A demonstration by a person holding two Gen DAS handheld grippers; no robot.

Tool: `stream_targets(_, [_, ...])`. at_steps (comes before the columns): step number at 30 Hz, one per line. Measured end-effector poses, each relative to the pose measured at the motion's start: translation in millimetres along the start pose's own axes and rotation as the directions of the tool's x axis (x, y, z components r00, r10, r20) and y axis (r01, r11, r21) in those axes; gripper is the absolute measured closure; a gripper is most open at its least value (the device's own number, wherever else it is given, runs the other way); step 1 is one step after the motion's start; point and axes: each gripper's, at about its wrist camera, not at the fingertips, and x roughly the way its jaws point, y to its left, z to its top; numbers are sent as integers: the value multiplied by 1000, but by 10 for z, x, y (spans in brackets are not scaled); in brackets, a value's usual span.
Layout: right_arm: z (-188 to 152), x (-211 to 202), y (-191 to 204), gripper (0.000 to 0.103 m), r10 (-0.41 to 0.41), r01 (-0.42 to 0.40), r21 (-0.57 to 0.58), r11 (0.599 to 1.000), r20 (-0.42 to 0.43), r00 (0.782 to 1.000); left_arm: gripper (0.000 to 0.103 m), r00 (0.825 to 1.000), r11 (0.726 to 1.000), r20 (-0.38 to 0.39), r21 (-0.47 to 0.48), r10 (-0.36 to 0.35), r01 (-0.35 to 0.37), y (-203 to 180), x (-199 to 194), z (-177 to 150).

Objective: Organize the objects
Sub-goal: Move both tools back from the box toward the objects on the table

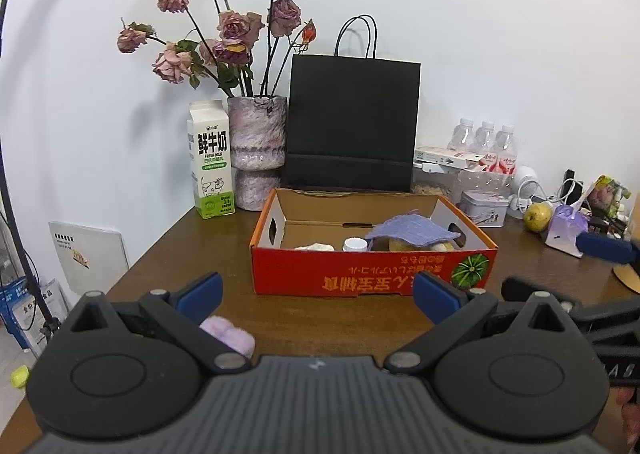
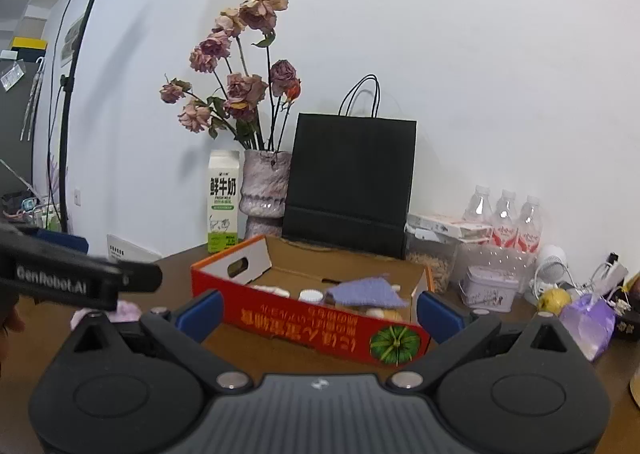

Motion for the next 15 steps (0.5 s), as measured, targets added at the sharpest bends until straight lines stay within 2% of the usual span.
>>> stream_targets(5, [-250,-152,23,0,-14,15,28,1000,-30,999,0,1000,1000,0,-5,-3,3,40,-153,-121])
stream_targets(15, [-667,-363,18,0,-56,63,81,995,-82,995,0,998,1000,-59,10,-12,12,107,-303,-415])
